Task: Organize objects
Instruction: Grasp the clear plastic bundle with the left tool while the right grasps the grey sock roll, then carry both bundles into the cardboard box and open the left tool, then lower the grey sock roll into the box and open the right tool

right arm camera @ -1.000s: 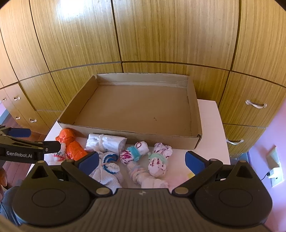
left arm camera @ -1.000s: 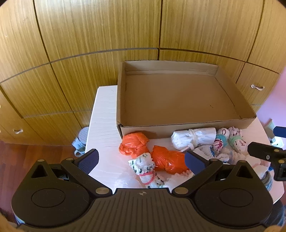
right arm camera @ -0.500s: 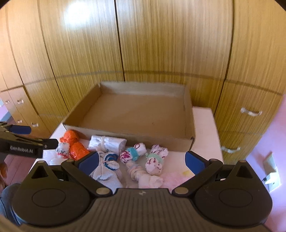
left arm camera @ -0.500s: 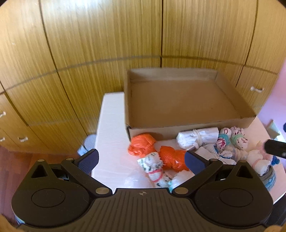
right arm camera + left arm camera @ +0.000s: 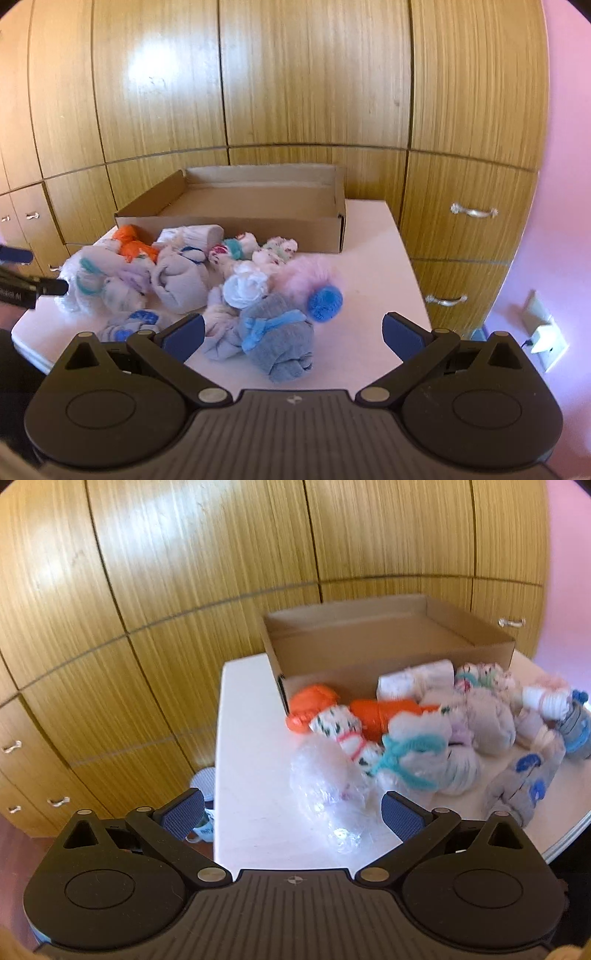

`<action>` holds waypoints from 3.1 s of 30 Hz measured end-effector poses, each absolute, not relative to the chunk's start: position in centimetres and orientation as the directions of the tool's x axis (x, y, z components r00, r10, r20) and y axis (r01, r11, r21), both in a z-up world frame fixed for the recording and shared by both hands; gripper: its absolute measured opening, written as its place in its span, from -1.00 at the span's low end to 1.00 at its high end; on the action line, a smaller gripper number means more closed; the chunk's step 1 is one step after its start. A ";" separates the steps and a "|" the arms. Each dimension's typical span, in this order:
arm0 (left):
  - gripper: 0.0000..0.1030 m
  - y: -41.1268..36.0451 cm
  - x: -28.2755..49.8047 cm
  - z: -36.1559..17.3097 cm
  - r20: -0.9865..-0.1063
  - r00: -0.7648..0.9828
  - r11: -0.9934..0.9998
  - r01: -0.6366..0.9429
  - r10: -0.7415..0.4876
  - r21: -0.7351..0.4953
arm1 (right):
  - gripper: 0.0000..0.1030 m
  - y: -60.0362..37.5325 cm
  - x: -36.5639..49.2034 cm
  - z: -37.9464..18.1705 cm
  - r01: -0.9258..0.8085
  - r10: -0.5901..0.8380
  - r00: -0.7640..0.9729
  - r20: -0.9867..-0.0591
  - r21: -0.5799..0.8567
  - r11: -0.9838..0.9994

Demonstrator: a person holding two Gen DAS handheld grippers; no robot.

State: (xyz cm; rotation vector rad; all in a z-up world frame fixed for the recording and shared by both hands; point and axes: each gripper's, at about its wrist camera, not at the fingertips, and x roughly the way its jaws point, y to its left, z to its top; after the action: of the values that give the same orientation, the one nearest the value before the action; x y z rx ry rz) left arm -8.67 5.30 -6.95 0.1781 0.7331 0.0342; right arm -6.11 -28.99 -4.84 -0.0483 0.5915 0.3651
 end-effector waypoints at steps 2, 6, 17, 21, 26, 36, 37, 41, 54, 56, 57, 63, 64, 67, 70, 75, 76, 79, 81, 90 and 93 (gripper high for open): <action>0.99 5.1 -8.2 -7.4 -0.667 0.737 0.981 0.024 0.112 0.191 | 0.92 -28.9 -5.7 -5.3 -0.353 0.334 0.755 -0.563 0.080 0.932; 0.98 5.2 -7.2 -8.0 -0.670 0.734 0.980 0.035 0.106 0.193 | 0.55 -28.0 -5.1 -6.0 -0.377 0.335 0.742 -0.581 0.052 0.925; 0.16 4.8 -7.1 -8.9 -0.661 0.747 0.979 0.082 0.064 0.187 | -0.15 -28.3 -6.1 -7.1 -0.398 0.340 0.737 -0.584 0.032 0.917; -0.16 4.9 -7.1 -9.2 -0.670 0.741 0.983 0.089 0.042 0.160 | -0.16 -28.5 -6.4 -7.0 -0.405 0.347 0.739 -0.578 0.031 0.914; -0.19 4.9 -7.6 -8.9 -0.667 0.744 0.981 0.102 0.036 0.167 | -0.16 -28.6 -7.0 -6.5 -0.419 0.360 0.742 -0.565 0.028 0.908; -0.19 5.6 -8.3 -7.4 -0.654 0.756 0.987 0.072 0.039 0.142 | -0.17 -28.9 -7.1 -5.7 -0.427 0.376 0.752 -0.542 0.036 0.904; -0.19 5.7 -8.4 -7.1 -0.654 0.756 0.988 0.068 0.038 0.136 | -0.16 -29.0 -7.2 -5.4 -0.429 0.378 0.754 -0.537 0.033 0.903; -0.19 5.7 -8.3 -4.9 -0.637 0.770 0.988 0.077 0.024 0.131 | -0.16 -29.3 -7.3 -3.2 -0.442 0.403 0.761 -0.509 0.049 0.896; -0.18 5.6 2.9 0.5 -0.636 0.771 0.995 0.078 -0.022 0.060 | -0.16 -24.8 2.4 3.9 -0.497 0.502 0.696 -0.513 0.160 0.853; -0.18 5.6 5.7 0.1 -0.650 0.760 0.995 0.076 -0.017 0.063 | -0.16 -23.5 4.5 4.1 -0.499 0.516 0.673 -0.529 0.190 0.845; -0.18 5.7 6.9 -0.1 -0.659 0.752 0.995 0.077 -0.019 0.059 | -0.16 -22.9 5.5 4.1 -0.495 0.523 0.661 -0.539 0.211 0.843; -0.17 6.4 14.0 -2.5 -0.689 0.723 0.997 0.077 -0.042 0.021 | -0.16 -18.6 12.0 3.1 -0.481 0.557 0.586 -0.588 0.301 0.823; -0.17 6.4 14.8 -3.0 -0.693 0.720 0.997 0.074 -0.037 0.024 | -0.16 -17.7 12.9 2.9 -0.488 0.556 0.577 -0.599 0.293 0.822; -0.17 6.1 17.0 -4.2 -0.710 0.704 0.996 0.078 -0.024 0.044 | -0.16 -15.4 15.6 1.8 -0.501 0.541 0.560 -0.627 0.263 0.825; -0.17 5.8 18.8 -5.4 -0.723 0.690 0.994 0.091 -0.018 0.063 | -0.16 -13.7 18.8 0.4 -0.494 0.530 0.535 -0.658 0.265 0.828; -0.17 5.8 21.7 -7.1 -0.756 0.654 0.992 0.101 -0.004 0.082 | -0.16 -12.4 22.5 -1.7 -0.453 0.520 0.492 -0.698 0.305 0.838; -0.17 6.0 22.1 -7.2 -0.768 0.640 0.993 0.099 -0.009 0.071 | -0.16 -12.2 23.0 -2.1 -0.446 0.517 0.487 -0.704 0.308 0.840; -0.12 6.1 22.7 -7.2 -0.771 0.637 0.992 0.085 0.015 0.089 | -0.16 -11.8 24.0 -2.7 -0.441 0.518 0.470 -0.714 0.318 0.839; -0.10 6.0 22.9 -7.4 -0.782 0.623 0.990 0.095 0.021 0.102 | -0.16 -11.6 24.3 -3.0 -0.442 0.513 0.468 -0.720 0.312 0.841; 0.41 6.3 20.5 -6.4 -0.737 0.676 0.984 0.126 0.011 0.130 | -0.16 -11.9 25.4 -3.4 -0.420 0.513 0.457 -0.727 0.332 0.845; 0.41 7.3 19.0 -5.3 -0.730 0.684 0.987 0.132 -0.024 0.091 | -0.15 -12.1 25.2 -3.3 -0.414 0.510 0.453 -0.732 0.334 0.847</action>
State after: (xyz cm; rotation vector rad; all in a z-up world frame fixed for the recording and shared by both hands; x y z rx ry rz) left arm 19.02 7.27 -5.32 0.1405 0.8142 -0.0877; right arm 25.16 -12.10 -3.32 0.1129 0.9417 0.5719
